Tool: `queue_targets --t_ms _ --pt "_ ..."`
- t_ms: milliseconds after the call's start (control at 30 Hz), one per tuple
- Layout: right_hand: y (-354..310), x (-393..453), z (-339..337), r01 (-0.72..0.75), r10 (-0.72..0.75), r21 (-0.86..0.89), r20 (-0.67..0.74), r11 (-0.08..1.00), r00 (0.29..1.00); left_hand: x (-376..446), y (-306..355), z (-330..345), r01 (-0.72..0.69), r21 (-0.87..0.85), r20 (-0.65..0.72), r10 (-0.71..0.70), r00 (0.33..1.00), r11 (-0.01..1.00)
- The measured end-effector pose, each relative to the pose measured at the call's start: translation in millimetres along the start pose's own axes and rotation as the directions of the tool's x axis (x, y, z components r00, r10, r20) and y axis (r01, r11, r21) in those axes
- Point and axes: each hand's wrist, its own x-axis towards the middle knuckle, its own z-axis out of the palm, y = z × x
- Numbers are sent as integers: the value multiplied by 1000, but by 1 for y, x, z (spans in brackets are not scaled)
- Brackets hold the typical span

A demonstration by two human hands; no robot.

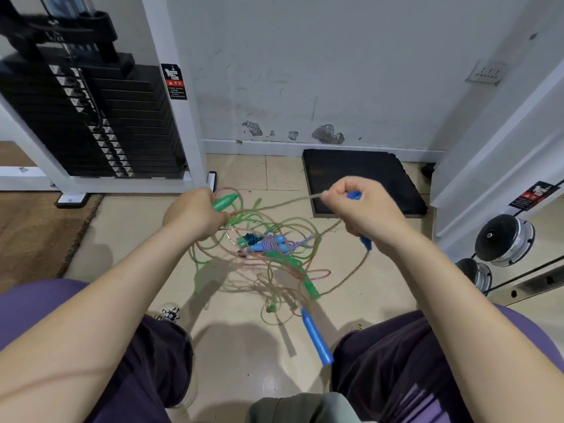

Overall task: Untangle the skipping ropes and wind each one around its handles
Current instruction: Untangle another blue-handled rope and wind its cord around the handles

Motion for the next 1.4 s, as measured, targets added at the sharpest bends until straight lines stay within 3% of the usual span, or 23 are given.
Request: queue_targets --t_ms 33,100,200,233,300,400,500,567,633,733,900,933,1067,1133,1200,1300,1400 --pt "1 -1 -1 4 1 -72 56 997 998 0 0 0 -17 26 13 17 1000 1000" --pt "1 -4 4 34 -9 -147 165 989 986 -5 0 2 -124 -123 128 140 982 985" --pt "-3 -10 20 87 -56 -93 298 992 953 -23 13 6 -315 -580 224 519 825 751" --pt "-3 -10 25 107 -82 -59 325 993 942 -29 17 9 -297 -689 242 596 766 661" --pt "-5 -9 30 136 -132 11 328 991 936 -36 24 17 -189 -799 286 637 716 571" --pt "-14 -5 23 174 -189 85 229 981 955 -36 25 22 -178 -777 317 620 718 604" --pt "-17 0 9 163 -186 140 167 977 968 -29 23 19 -197 -735 285 560 778 648" --pt "-16 1 5 148 -174 145 188 978 967 -29 23 12 -188 -776 195 513 836 602" --pt "-16 -1 9 115 -159 191 234 975 959 -30 24 7 -188 -815 156 520 840 548" --pt "-20 -5 20 92 -177 294 279 951 944 -38 27 8 -150 -824 268 609 746 546" --pt "-20 -2 24 91 -146 284 179 954 973 -45 24 9 -169 -680 529 637 561 713" --pt "-17 1 20 83 -119 259 124 962 985 -41 20 3 -184 -644 553 618 559 743" --pt "-3 10 4 65 -59 65 -94 996 994 -17 -2 -19 -319 -352 423 454 785 880" --pt "6 15 2 68 -78 -72 -140 995 987 -9 -11 -23 -339 -229 354 402 844 913" --pt "14 17 1 54 -73 -155 -121 986 990 -10 -14 -24 -303 -379 358 441 823 874" --pt "19 17 -2 18 -27 -133 -70 991 997 -21 -2 -18 -189 -678 367 550 750 710" --pt "16 14 2 -1 4 -70 40 998 999 -32 13 -6 -172 -724 335 559 759 668"
